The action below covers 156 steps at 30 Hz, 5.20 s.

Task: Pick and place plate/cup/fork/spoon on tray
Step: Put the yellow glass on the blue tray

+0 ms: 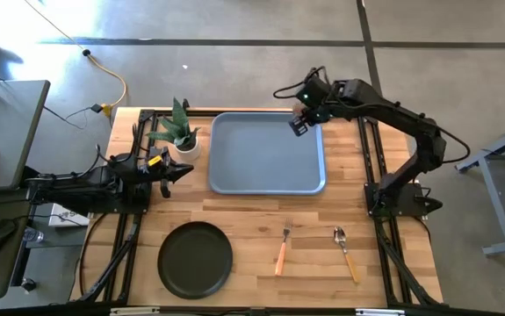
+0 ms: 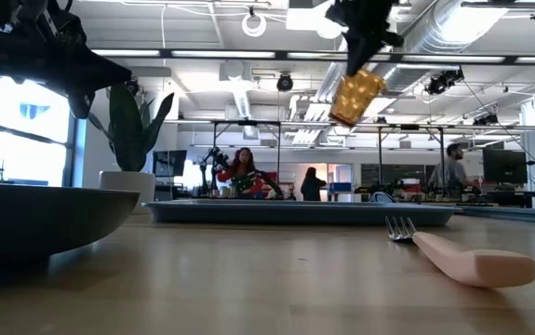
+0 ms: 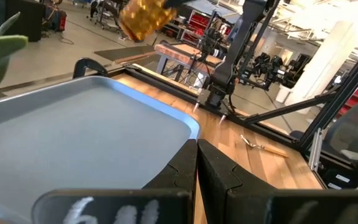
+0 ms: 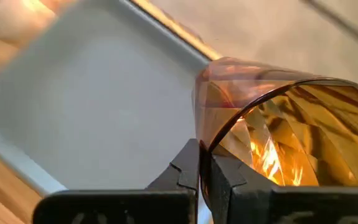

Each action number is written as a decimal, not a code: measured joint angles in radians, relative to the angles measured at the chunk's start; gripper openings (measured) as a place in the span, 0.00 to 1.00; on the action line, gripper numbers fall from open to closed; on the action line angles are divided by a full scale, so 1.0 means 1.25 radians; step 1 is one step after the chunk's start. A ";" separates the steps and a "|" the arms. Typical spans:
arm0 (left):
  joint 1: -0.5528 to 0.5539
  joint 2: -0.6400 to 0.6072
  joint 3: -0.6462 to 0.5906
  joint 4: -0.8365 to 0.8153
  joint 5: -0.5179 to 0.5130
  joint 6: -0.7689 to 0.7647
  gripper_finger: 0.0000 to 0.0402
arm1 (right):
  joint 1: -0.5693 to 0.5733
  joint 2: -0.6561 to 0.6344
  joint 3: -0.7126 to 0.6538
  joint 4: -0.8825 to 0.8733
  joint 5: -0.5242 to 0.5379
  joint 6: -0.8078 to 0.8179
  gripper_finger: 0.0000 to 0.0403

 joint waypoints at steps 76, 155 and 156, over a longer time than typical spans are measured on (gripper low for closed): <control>0.000 0.001 0.000 -0.029 0.001 0.001 0.01 | 0.189 0.391 0.048 -0.013 -0.117 -0.541 0.00; 0.075 0.700 0.702 -0.160 -0.104 0.369 0.33 | 0.311 0.056 0.048 0.139 0.279 0.000 0.16; 0.079 0.714 0.713 -0.162 -0.103 0.358 0.33 | 0.310 0.045 0.048 0.141 0.276 0.014 0.16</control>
